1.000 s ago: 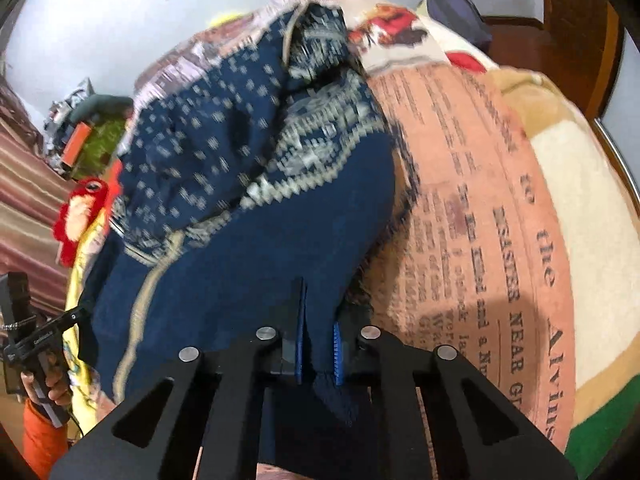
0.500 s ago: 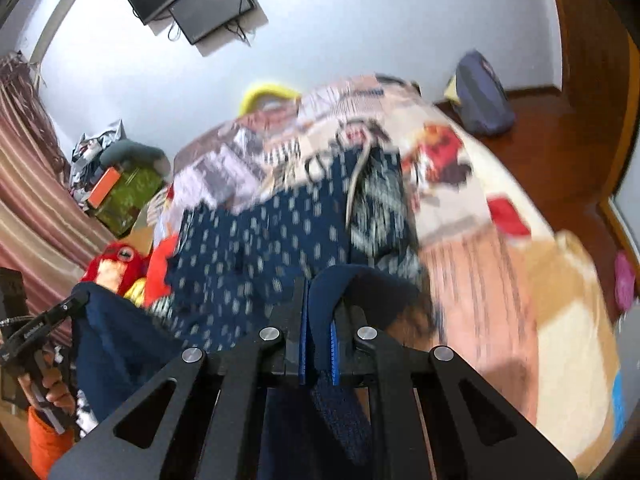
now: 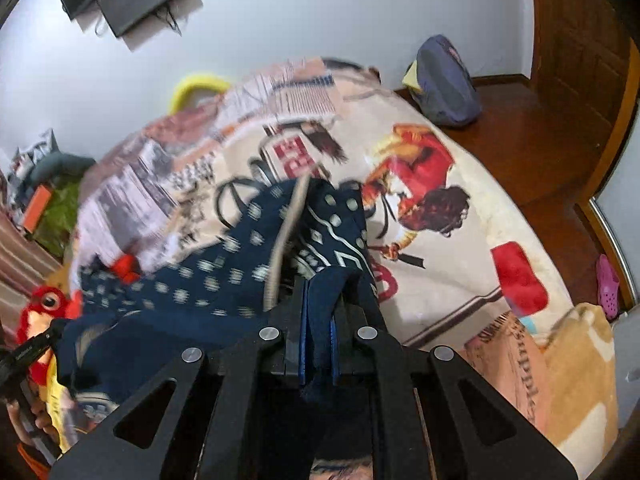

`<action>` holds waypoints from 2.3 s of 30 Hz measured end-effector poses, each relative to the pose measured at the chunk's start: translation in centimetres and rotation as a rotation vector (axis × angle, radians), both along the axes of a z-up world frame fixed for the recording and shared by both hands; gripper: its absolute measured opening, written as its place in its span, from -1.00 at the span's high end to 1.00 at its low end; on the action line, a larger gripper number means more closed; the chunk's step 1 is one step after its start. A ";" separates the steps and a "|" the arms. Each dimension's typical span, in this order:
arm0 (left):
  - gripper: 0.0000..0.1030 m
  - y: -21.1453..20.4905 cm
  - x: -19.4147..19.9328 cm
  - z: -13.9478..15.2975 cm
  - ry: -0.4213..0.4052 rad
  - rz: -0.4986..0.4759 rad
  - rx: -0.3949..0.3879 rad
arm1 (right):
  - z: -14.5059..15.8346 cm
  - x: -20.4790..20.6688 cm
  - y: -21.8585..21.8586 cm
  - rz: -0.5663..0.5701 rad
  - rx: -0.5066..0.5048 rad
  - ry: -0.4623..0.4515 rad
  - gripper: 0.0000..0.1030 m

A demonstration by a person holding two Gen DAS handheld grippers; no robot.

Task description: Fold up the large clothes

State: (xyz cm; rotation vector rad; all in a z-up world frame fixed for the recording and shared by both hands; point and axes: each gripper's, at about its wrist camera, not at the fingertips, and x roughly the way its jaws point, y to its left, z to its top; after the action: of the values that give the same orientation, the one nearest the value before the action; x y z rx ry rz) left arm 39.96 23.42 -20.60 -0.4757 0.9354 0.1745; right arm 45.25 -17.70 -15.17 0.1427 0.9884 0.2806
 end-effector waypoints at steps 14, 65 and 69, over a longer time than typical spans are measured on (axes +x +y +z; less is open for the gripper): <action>0.80 -4.1 -2.9 4.6 0.014 -0.163 0.215 | 2.6 -2.7 -1.2 0.091 -0.026 -0.062 0.76; -0.14 -7.8 5.5 11.3 -0.095 -0.213 0.417 | 7.6 -2.5 7.7 0.289 -0.060 -0.205 0.09; -0.13 -10.4 3.4 8.6 -0.050 -0.309 0.401 | 6.6 -5.0 9.2 0.379 -0.083 -0.233 0.09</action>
State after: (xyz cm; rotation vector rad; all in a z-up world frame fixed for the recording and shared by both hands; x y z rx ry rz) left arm 43.32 13.00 -11.95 0.0361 0.8860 0.0657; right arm 40.27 -8.46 -8.57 -0.1533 0.7885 0.5889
